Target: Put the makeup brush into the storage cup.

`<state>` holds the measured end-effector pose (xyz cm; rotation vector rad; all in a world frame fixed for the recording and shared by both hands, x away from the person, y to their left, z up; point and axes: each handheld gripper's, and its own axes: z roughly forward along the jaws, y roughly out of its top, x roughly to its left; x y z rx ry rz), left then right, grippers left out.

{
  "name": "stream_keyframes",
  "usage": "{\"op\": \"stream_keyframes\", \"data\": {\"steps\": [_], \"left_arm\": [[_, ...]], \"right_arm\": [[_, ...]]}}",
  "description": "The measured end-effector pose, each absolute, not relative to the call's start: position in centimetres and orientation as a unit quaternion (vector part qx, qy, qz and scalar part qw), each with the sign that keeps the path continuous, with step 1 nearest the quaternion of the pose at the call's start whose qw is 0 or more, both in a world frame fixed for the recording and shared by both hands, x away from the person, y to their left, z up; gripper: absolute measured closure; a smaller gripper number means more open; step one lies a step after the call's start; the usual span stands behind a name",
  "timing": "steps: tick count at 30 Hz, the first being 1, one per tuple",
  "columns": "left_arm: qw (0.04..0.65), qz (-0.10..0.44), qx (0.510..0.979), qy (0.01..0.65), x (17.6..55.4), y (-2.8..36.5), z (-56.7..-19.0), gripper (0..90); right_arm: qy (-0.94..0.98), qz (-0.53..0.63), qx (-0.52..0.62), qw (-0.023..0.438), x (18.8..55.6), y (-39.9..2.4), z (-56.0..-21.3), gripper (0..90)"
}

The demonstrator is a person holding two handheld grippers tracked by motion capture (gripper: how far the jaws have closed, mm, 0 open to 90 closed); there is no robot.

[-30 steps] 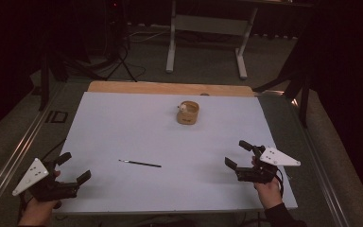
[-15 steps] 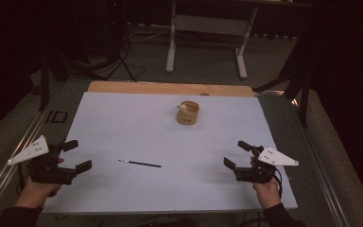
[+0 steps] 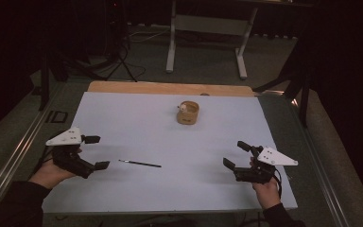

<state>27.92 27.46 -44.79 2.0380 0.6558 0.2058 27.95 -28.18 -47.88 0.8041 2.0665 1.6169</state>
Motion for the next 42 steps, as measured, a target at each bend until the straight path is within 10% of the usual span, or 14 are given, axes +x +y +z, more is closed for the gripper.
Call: {"op": "stream_keyframes", "data": {"steps": [42], "left_arm": [[0.231, 0.048, 0.968, 0.085, 33.3, 18.2, -47.0, 19.7]], "right_arm": [[0.743, 0.575, 0.282, 0.192, 28.0, -28.0, -47.9, 13.6]]}}
